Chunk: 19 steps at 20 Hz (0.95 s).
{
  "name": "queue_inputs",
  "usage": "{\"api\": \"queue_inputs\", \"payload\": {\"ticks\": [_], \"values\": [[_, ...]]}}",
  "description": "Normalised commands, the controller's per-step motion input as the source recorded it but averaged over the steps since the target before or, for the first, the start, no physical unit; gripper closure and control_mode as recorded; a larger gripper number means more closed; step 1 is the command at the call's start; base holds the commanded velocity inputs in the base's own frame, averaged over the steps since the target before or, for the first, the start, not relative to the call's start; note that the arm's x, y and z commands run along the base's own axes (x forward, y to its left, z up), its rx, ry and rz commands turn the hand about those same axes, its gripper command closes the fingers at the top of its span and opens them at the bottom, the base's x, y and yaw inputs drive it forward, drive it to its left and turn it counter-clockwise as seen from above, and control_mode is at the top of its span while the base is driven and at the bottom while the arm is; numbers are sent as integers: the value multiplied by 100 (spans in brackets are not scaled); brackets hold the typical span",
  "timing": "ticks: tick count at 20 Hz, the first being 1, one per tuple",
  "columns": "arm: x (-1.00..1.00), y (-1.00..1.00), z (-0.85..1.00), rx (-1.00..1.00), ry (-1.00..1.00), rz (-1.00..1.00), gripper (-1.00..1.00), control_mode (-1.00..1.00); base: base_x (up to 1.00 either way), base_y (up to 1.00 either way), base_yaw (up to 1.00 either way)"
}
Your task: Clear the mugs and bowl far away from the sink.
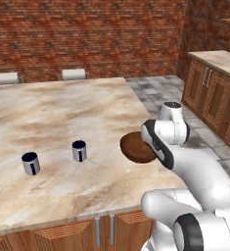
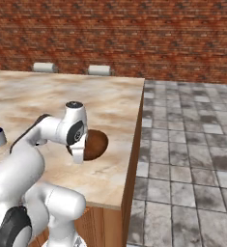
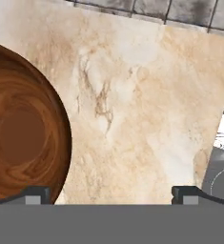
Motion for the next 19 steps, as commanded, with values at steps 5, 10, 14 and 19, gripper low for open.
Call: {"api": "queue_inputs", "payload": {"ticks": [5, 10, 14, 19], "values": [[-97, 0, 100, 4, -4, 5, -100, -100, 0, 0, 0], [-100, 8, 100, 0, -33, 20, -100, -100, 0, 0, 0], [-100, 10, 100, -4, -49, 24, -100, -100, 0, 0, 0], [-97, 4, 100, 0, -31, 29, -100, -100, 0, 0, 0]]}}
